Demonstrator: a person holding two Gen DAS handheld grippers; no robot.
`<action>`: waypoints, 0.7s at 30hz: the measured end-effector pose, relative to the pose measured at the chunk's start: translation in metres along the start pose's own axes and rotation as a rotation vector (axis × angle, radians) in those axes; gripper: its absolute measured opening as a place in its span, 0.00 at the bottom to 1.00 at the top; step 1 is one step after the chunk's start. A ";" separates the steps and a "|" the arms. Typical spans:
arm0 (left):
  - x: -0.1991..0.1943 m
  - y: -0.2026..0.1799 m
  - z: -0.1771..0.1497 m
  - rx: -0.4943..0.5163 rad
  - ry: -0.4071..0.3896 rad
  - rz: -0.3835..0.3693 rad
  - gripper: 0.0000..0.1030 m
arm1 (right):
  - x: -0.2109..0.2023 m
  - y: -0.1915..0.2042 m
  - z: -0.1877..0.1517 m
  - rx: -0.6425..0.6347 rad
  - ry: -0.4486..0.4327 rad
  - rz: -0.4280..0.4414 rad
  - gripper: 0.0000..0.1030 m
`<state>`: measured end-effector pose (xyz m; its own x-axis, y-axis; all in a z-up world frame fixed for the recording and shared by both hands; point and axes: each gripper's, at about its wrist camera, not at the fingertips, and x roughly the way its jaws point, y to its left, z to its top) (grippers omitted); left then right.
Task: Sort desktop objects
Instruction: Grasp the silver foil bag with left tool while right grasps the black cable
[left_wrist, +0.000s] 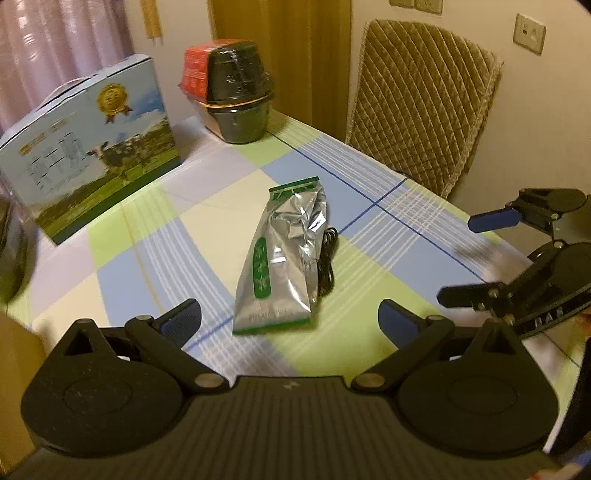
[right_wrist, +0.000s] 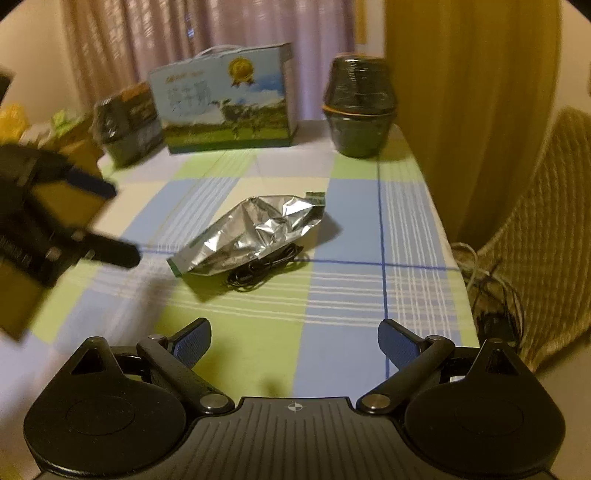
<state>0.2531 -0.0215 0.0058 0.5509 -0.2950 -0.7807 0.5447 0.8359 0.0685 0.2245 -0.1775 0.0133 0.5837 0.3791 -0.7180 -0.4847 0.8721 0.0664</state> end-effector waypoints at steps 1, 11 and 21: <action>0.006 0.001 0.004 0.012 0.007 0.000 0.97 | 0.003 -0.001 0.001 -0.016 0.002 0.004 0.92; 0.061 0.019 0.032 0.054 0.062 -0.044 0.96 | 0.027 -0.006 0.012 -0.126 0.021 0.058 0.92; 0.110 0.016 0.044 0.143 0.168 -0.110 0.89 | 0.049 -0.002 0.009 -0.414 0.084 0.120 0.91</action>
<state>0.3500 -0.0610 -0.0515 0.3771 -0.2899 -0.8796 0.6861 0.7254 0.0550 0.2601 -0.1580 -0.0156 0.4609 0.4290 -0.7769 -0.7761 0.6194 -0.1184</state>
